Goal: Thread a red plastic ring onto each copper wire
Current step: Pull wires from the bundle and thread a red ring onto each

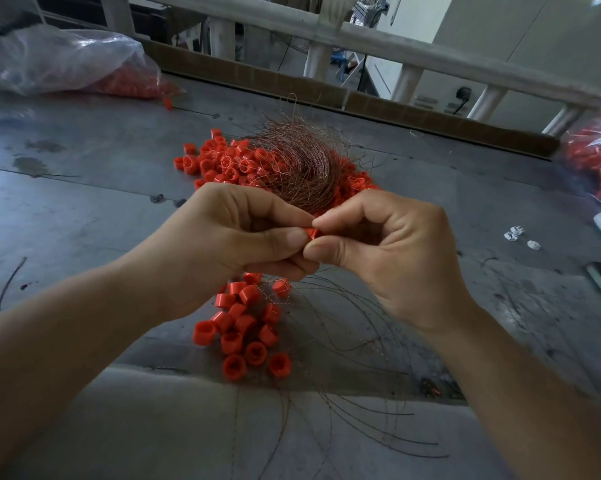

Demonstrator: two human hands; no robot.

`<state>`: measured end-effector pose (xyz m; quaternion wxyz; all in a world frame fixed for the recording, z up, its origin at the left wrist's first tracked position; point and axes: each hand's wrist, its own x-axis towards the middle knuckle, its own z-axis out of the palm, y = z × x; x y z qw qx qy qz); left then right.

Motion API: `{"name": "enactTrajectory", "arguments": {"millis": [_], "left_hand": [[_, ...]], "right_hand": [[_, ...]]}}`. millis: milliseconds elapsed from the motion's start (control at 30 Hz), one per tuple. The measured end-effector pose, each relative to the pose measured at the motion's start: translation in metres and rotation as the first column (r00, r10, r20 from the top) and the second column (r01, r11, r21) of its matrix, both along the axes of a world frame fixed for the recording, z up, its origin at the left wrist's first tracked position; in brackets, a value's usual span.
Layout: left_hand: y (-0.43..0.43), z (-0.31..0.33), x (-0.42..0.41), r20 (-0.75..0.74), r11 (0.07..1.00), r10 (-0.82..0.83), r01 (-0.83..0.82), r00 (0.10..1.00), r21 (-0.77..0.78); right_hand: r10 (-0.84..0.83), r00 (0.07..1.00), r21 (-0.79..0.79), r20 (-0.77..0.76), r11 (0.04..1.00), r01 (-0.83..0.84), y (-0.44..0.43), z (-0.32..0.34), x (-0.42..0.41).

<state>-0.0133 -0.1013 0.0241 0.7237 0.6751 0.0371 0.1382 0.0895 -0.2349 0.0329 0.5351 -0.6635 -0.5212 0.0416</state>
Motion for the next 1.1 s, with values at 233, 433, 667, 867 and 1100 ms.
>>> {"name": "enactTrajectory", "arguments": {"millis": [233,433,667,867,1100], "left_hand": [[0.005,0.000,-0.002,-0.024,0.988,-0.129,0.127,0.991,-0.086],[0.008,-0.001,-0.002,-0.024,0.974,-0.193,0.189,0.981,-0.125],[-0.001,-0.002,-0.005,0.024,0.982,-0.076,0.071,0.997,0.172],[-0.003,-0.003,-0.009,0.068,0.984,-0.103,0.092,0.992,0.150],[-0.004,-0.001,-0.010,0.059,0.988,-0.117,0.110,0.991,0.110]], "right_hand": [[0.143,0.989,-0.159,0.029,0.978,-0.136,-0.002,0.006,0.005],[0.174,0.977,-0.245,0.122,0.959,-0.140,-0.003,0.006,0.006],[0.114,0.952,-0.208,0.285,0.977,-0.054,-0.002,0.000,0.004],[0.112,0.948,-0.193,0.296,0.980,-0.056,-0.001,-0.001,-0.001],[0.126,0.947,-0.199,0.297,0.978,-0.068,-0.002,0.000,-0.004]]}}
